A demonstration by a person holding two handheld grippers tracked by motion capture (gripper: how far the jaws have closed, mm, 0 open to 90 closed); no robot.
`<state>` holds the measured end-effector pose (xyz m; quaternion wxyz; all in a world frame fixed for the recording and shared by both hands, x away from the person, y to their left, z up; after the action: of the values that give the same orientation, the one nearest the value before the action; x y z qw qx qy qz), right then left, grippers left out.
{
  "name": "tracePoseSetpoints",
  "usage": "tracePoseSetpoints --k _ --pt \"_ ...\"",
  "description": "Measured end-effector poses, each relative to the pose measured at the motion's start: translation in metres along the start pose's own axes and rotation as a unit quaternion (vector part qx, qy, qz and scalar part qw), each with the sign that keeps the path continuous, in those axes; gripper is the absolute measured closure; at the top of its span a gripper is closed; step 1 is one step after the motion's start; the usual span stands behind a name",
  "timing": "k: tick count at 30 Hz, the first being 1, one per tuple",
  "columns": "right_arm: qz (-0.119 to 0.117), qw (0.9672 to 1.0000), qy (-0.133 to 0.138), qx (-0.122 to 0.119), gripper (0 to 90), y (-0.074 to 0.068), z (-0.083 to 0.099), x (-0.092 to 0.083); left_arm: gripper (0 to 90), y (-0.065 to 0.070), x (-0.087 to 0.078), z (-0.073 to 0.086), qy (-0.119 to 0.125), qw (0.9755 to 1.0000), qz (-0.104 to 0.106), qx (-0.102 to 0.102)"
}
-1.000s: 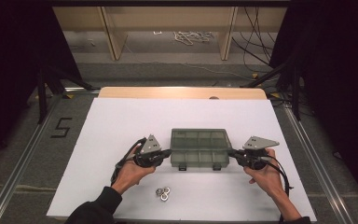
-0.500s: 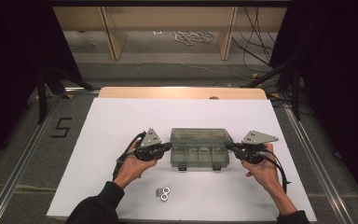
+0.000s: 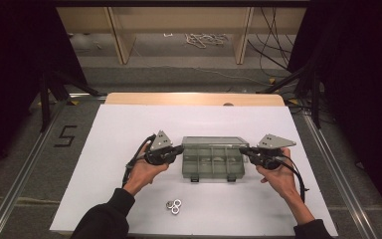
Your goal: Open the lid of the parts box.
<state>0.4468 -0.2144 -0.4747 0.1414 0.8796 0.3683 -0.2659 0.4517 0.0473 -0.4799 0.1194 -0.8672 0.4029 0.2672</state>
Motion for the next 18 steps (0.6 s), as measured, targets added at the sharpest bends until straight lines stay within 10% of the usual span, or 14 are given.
tracePoseSetpoints --k 18 --pt "0.021 0.9997 0.012 -0.002 88.7 0.010 -0.007 0.004 89.2 -0.005 -0.001 -0.014 0.013 0.9999 -0.003 0.003"
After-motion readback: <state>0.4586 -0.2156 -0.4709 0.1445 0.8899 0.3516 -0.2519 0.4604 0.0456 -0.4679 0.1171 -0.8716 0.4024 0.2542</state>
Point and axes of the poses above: each handheld gripper's, and its own axes: x roughly forward along the jaws, z roughly out of its underside, y roughly to its right, the point moved 7 cm from there along x, roughly forward along the jaws, and after that the axes turned 6 degrees about -y, right-handed, at the moved point
